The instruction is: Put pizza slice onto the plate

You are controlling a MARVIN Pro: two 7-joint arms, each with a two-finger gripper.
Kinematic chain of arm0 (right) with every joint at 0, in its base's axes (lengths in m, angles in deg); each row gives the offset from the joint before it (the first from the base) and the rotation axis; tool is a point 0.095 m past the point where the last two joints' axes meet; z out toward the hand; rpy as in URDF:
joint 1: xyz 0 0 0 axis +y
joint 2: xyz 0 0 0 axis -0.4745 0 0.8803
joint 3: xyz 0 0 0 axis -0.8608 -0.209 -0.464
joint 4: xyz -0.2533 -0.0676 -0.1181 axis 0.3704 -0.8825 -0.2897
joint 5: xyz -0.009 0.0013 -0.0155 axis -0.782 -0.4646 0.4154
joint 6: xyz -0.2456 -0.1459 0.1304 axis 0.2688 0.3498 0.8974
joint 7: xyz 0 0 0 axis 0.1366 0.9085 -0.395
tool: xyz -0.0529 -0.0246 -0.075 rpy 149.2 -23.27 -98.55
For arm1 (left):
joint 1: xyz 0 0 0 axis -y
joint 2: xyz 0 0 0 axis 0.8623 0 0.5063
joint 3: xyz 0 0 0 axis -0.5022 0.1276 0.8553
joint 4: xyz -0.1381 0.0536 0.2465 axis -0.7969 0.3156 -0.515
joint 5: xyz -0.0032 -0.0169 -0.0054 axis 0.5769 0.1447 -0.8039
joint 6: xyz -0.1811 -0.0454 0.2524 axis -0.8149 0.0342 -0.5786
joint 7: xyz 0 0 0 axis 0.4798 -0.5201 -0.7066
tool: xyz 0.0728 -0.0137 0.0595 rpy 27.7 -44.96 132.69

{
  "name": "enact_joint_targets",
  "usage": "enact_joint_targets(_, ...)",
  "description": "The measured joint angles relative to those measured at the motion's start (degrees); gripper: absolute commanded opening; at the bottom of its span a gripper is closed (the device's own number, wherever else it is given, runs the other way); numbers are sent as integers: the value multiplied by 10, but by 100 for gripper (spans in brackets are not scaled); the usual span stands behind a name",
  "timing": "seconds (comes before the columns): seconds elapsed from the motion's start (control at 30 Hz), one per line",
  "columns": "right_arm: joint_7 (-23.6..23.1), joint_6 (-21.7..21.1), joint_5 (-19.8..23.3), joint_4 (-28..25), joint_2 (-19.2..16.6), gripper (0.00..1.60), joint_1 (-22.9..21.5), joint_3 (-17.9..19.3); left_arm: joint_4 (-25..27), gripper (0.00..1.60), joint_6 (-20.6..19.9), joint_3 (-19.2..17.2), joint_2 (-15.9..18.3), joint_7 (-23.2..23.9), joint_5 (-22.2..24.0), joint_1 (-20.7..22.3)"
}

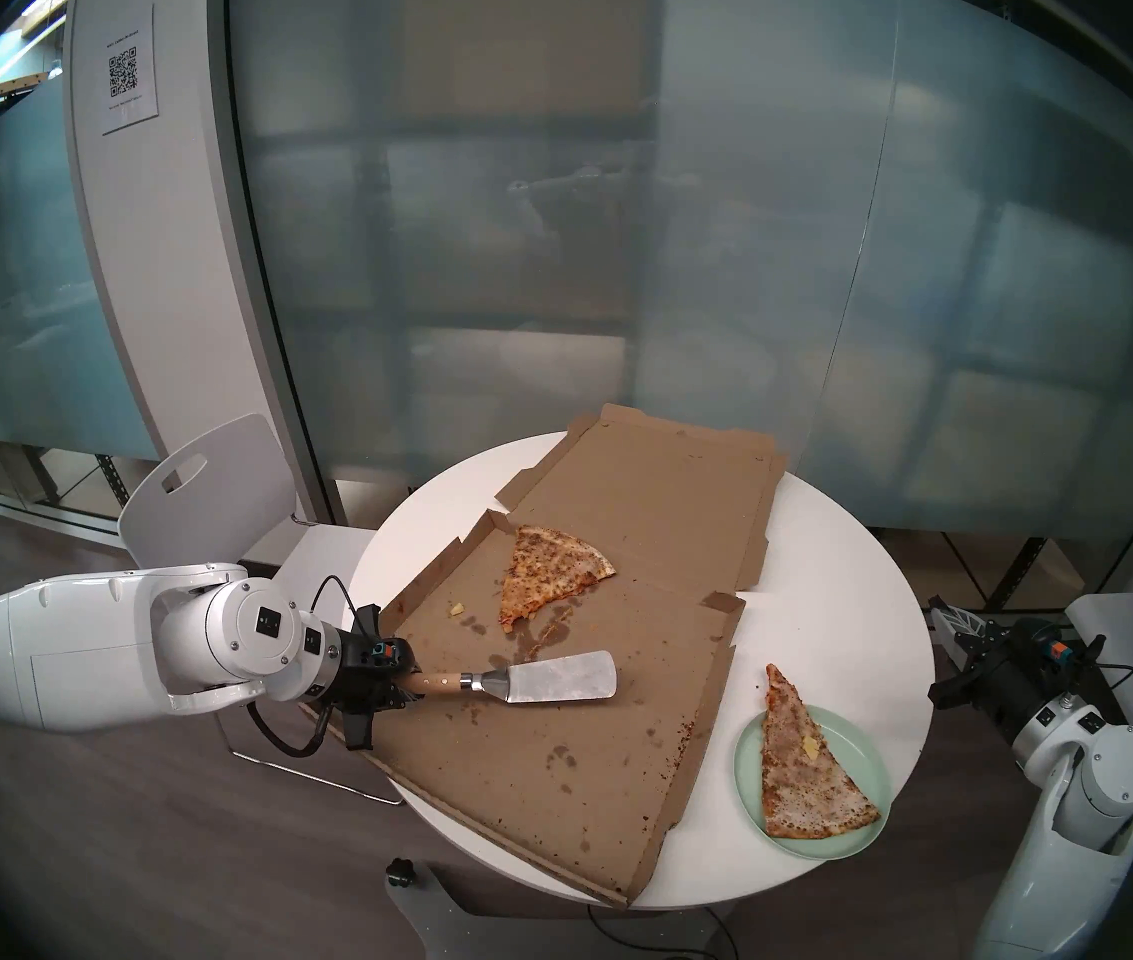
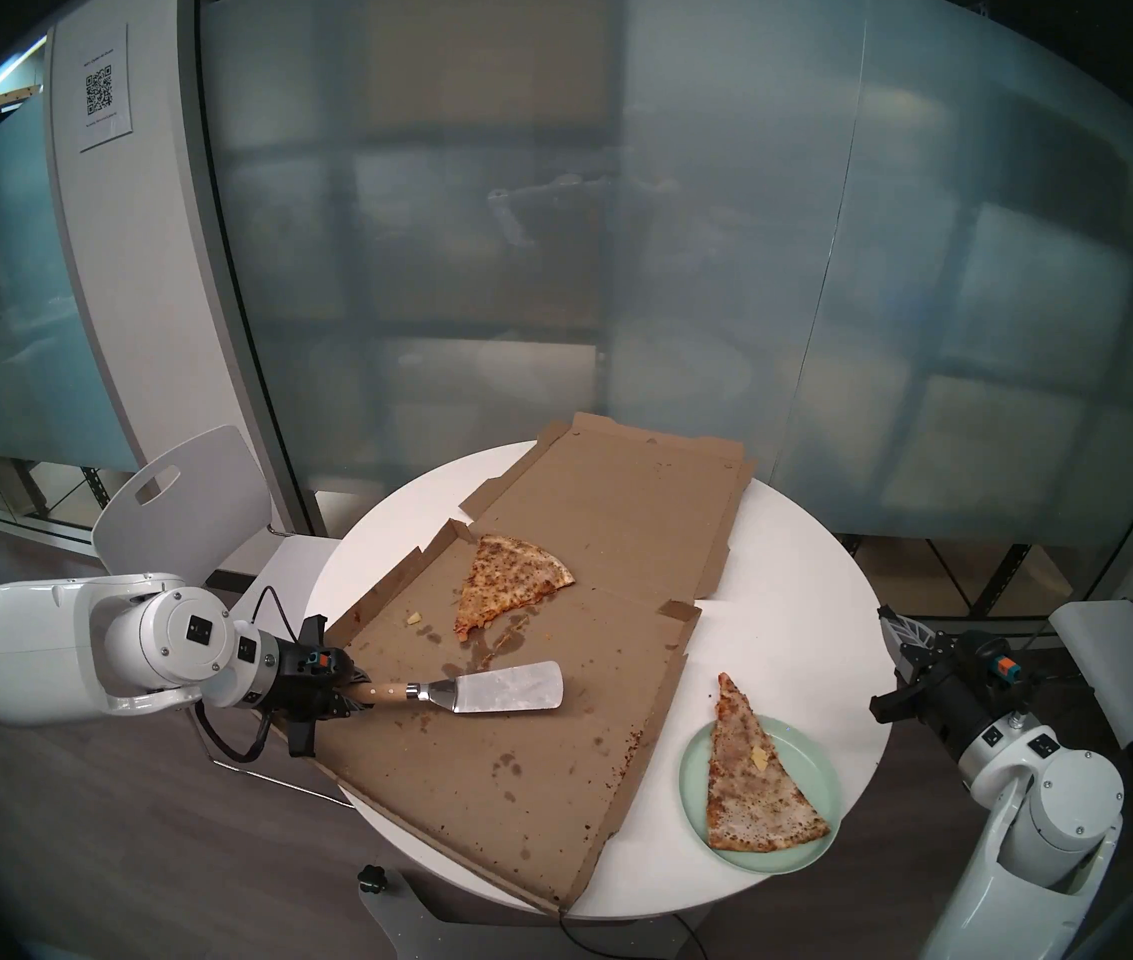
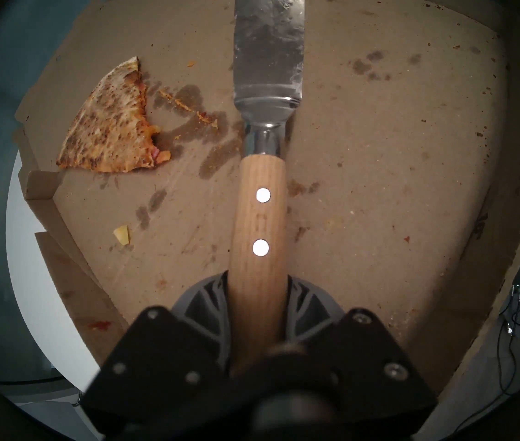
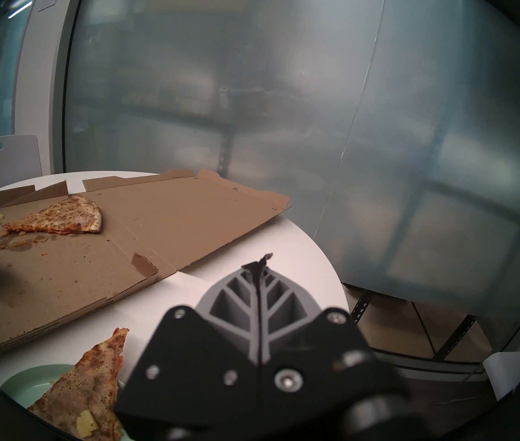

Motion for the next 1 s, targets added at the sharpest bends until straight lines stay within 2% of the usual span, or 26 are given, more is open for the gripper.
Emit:
enact_joint_targets(0.33,2,2,6,-1,6,0,8,7,-3,0,-8,6,-7,20,-20,1)
enact_joint_targets(0.47,2,3,7,-1,8,0,12,10,0,17,-17,7,-8,31,-29,3)
enact_joint_targets(0.57,2,3,8,-1,9,0,14,12,0,22,-21,8,-9,38,-36,4)
enact_joint_targets(0.63,2,4,9,-1,9,0,14,13,-1,44,-24,8,-10,41,-39,5)
enact_joint_targets(0.67,2,4,9,-1,9,0,15,13,-1,61,-25,8,-11,42,-40,5)
enact_joint_targets(0.77,2,5,10,-1,10,0,15,14,-1,72,-30,7,-12,48,-45,7)
enact_joint_targets(0.83,2,5,10,-1,10,0,14,15,0,143,-33,7,-12,51,-48,9)
enact_joint_targets(0.9,2,5,11,0,10,0,14,15,0,134,-35,5,-13,54,-51,11)
enact_joint_targets(1.0,2,5,12,0,10,0,14,15,0,132,-37,3,-13,56,-54,13)
